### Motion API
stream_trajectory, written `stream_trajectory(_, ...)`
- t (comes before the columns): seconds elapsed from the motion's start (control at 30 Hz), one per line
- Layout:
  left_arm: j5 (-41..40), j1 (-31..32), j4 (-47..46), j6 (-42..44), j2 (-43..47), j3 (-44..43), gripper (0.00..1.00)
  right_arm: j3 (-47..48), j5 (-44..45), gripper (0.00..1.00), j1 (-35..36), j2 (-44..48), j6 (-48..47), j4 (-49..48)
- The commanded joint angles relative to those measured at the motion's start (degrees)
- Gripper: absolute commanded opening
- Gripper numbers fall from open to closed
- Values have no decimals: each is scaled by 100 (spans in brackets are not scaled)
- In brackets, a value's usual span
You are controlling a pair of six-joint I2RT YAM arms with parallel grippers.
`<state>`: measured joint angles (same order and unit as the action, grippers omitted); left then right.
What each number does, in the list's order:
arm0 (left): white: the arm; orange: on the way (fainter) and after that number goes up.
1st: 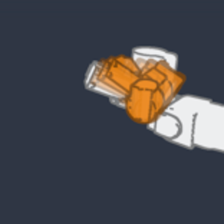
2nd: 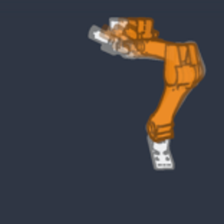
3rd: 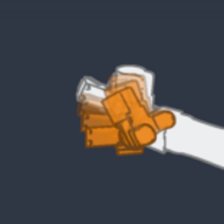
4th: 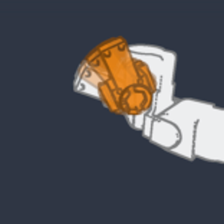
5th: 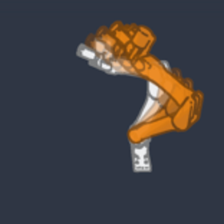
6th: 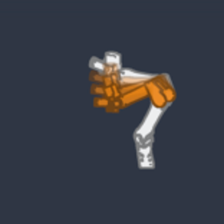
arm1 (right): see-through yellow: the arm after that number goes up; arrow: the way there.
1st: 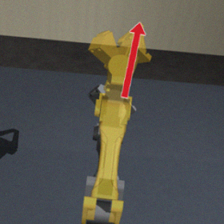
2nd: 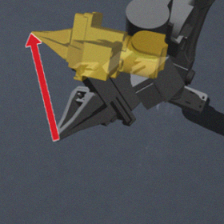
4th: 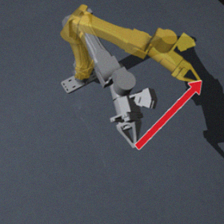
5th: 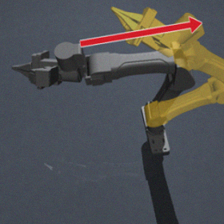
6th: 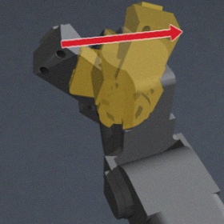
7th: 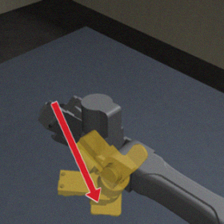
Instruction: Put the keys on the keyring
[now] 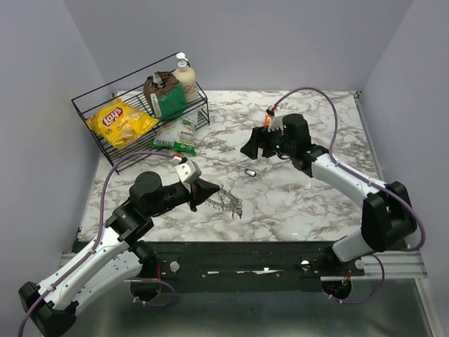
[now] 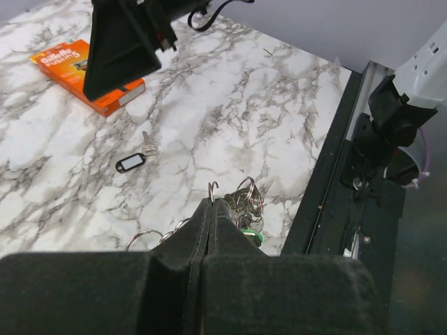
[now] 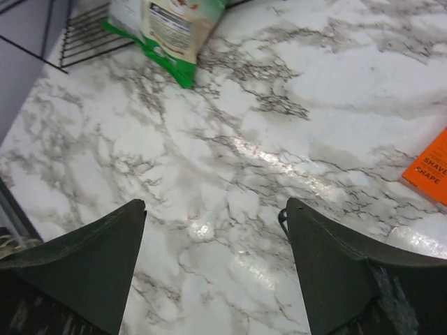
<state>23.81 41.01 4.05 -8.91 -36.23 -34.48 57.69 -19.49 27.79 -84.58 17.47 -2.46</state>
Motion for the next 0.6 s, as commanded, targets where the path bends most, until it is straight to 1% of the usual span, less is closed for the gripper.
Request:
stream_trajectory(0.0,-439,12,657,451,116,-462,0,584,656,84,16,-620,-699,1405)
stream_trajectory(0.1,-413,-6,842,539,37,-525,0,962,928,77,59,-1165,-1095,2046)
stream_trajectory(0.17,-386,-15,887,565,-16,-542,0,1129,1278,77,112,-1437,-1193,2380)
stream_trajectory(0.3,-272,-67,869,618,-130,-595,0,1139,1544,75,358,-1623,-1430,2557)
stream_trajectory(0.47,-61,-137,772,627,-192,-542,0,1253,1921,74,631,-1904,-1484,2750)
stream_trajectory(0.5,-17,-138,764,618,-209,-534,0,1288,1922,72,648,-1974,-1501,2812)
stream_trajectory(0.57,44,-173,764,610,-209,-534,0,1420,2194,68,657,-2194,-1484,2900)
